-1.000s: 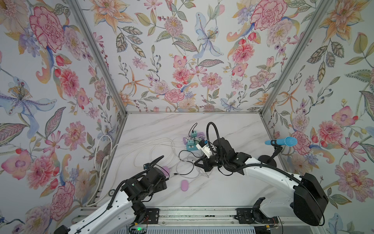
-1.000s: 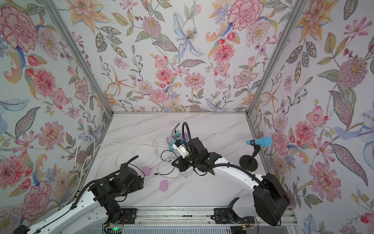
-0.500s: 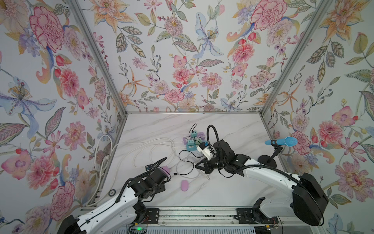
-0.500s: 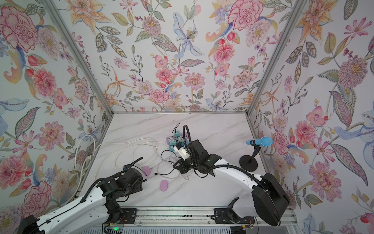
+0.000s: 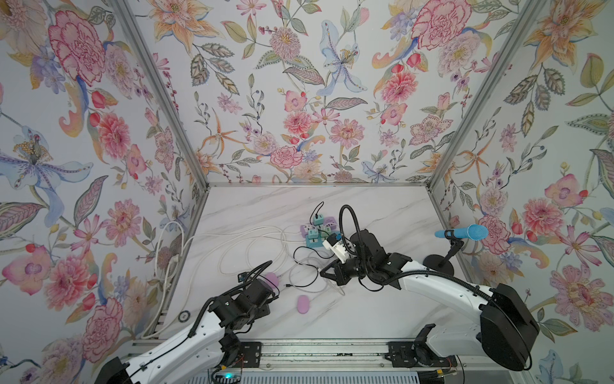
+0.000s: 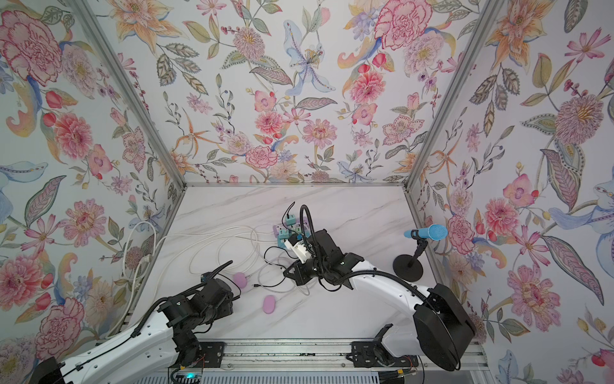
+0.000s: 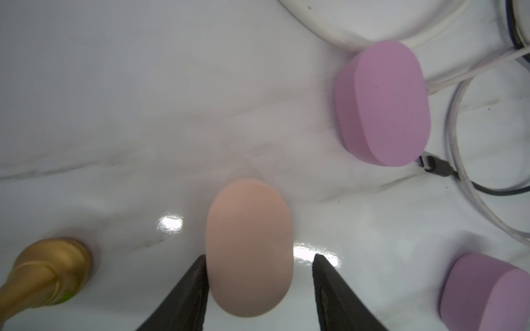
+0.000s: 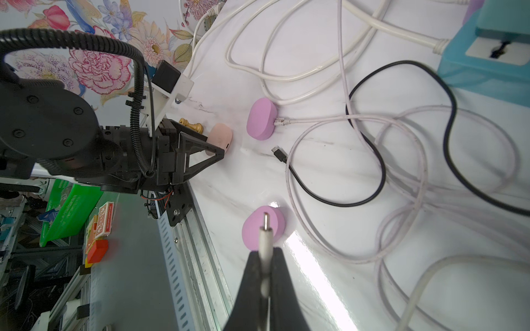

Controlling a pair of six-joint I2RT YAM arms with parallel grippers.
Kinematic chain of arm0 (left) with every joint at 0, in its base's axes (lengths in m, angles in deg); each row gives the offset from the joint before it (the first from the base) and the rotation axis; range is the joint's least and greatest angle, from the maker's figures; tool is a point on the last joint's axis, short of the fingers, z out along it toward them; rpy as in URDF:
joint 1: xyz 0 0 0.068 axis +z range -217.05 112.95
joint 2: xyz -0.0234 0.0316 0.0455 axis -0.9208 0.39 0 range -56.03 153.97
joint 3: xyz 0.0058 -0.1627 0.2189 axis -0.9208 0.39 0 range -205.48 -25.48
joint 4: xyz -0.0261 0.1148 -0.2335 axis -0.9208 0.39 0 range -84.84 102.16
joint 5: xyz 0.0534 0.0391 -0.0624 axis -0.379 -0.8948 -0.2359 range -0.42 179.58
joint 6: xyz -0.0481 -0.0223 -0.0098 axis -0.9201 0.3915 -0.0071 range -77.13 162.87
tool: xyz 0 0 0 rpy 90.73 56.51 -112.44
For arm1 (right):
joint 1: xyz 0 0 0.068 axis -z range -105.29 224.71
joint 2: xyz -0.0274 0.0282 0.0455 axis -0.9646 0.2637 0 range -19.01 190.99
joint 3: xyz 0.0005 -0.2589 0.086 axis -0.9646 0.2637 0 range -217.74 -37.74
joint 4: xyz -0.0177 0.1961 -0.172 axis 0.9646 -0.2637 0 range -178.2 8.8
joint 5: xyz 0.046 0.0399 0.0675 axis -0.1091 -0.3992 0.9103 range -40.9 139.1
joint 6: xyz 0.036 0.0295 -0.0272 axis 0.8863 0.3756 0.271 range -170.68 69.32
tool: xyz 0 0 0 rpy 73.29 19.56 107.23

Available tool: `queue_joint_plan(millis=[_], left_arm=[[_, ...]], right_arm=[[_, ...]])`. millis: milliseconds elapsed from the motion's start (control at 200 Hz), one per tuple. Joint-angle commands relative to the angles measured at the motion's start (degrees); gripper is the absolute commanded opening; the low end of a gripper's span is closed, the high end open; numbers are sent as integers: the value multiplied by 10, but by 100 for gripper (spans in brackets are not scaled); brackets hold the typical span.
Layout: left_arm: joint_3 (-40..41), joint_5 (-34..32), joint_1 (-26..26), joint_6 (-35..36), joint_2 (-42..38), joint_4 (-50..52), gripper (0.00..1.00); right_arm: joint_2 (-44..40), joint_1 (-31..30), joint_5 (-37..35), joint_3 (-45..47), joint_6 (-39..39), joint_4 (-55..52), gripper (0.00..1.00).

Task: Charge the bluetooth headset
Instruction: Pick up the bluetooth headset from the center of the board.

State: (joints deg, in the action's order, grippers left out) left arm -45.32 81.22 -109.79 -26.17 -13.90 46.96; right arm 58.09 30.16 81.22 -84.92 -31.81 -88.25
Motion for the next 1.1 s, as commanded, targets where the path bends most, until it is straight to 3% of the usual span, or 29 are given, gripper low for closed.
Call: queue_joint_plan(millis=[0,185,565,675,851,1096], left_arm=[[10,-19,19,-1,-15,-9,58],[18,-5,42,22,-16,-30,52],[21,27,63,60,-19,-80,26],[11,47,64,92,-39,-125,20],[-21,101,64,143,-73,-216,19],[-111,189,64,253,0,-298,4]], right_arm=[[-5,-2,8,8,8,10,0],[-2,-5,9,8,10,14,0],[3,-5,9,6,11,14,0],[7,-4,12,0,12,14,0],[11,-4,14,-13,8,8,0],[36,-3,11,-74,-19,-42,0]])
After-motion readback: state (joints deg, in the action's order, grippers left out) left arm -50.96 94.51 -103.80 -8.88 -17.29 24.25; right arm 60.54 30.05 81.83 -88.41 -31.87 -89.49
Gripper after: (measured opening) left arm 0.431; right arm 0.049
